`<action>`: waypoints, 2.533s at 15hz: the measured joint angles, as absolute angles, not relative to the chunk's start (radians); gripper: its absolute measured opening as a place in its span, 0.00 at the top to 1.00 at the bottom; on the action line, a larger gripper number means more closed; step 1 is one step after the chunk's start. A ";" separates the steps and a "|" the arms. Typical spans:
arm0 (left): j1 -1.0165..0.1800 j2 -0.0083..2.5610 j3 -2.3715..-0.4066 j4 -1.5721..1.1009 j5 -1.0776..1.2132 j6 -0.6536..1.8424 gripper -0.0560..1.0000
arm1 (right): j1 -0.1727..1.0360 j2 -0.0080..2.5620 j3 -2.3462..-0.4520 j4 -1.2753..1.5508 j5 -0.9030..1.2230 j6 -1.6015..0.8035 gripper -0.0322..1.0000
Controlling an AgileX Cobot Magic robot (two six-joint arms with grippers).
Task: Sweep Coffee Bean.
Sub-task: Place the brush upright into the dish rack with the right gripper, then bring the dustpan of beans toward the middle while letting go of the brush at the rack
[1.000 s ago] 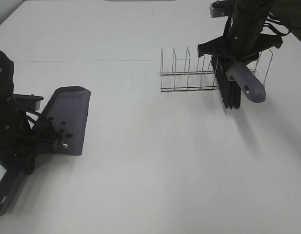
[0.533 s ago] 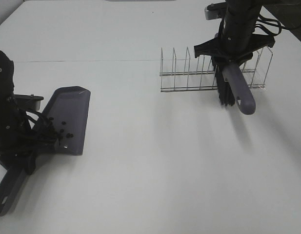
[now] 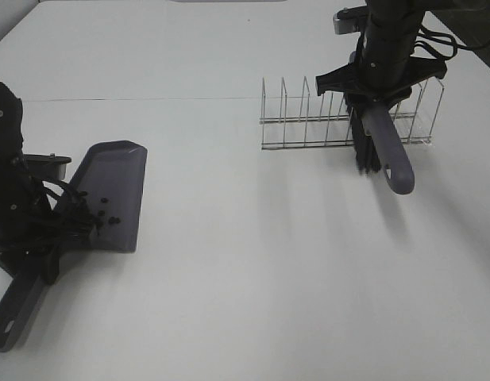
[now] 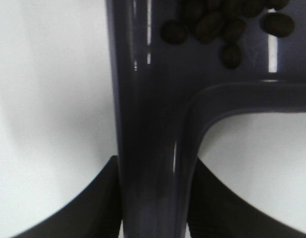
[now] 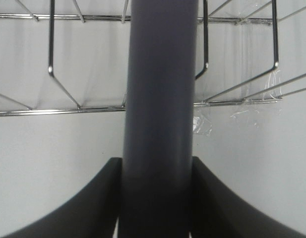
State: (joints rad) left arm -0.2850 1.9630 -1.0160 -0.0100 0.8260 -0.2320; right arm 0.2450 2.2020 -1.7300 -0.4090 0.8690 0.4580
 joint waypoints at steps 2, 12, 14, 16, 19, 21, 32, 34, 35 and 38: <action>-0.285 1.963 -1.016 -0.010 0.826 -0.232 0.63 | 0.245 2.202 -1.730 -0.409 0.864 0.457 0.39; -0.285 1.963 -1.016 -0.013 0.826 -0.232 0.63 | 0.245 2.127 -1.730 -0.408 0.827 0.455 0.24; -0.285 1.963 -1.016 -0.019 0.826 -0.232 0.63 | 0.245 2.062 -1.734 -0.408 0.822 0.452 0.24; -0.285 1.961 -1.016 -0.038 0.826 -0.235 0.63 | 0.245 2.009 -1.734 -0.374 0.838 0.378 0.24; -0.285 1.937 -1.020 -0.043 0.849 -0.235 0.63 | 0.245 1.946 -1.734 -0.238 0.897 0.215 0.24; -0.285 1.918 -1.048 -0.042 0.882 -0.235 0.63 | 0.245 1.892 -1.734 -0.136 0.938 0.123 0.24; -0.185 1.943 -1.102 -0.034 0.817 -0.138 0.63 | 0.246 1.472 -1.274 0.014 0.935 -0.032 0.24; -0.185 1.975 -1.102 -0.041 0.796 -0.137 0.63 | 0.246 1.408 -1.192 0.014 0.924 -0.018 0.24; -0.185 1.995 -1.102 -0.046 0.792 -0.137 0.63 | 0.246 1.370 -1.162 0.014 0.915 -0.018 0.24; -0.185 2.029 -1.106 -0.066 0.785 -0.135 0.63 | 0.246 1.291 -1.113 0.015 0.902 -0.018 0.24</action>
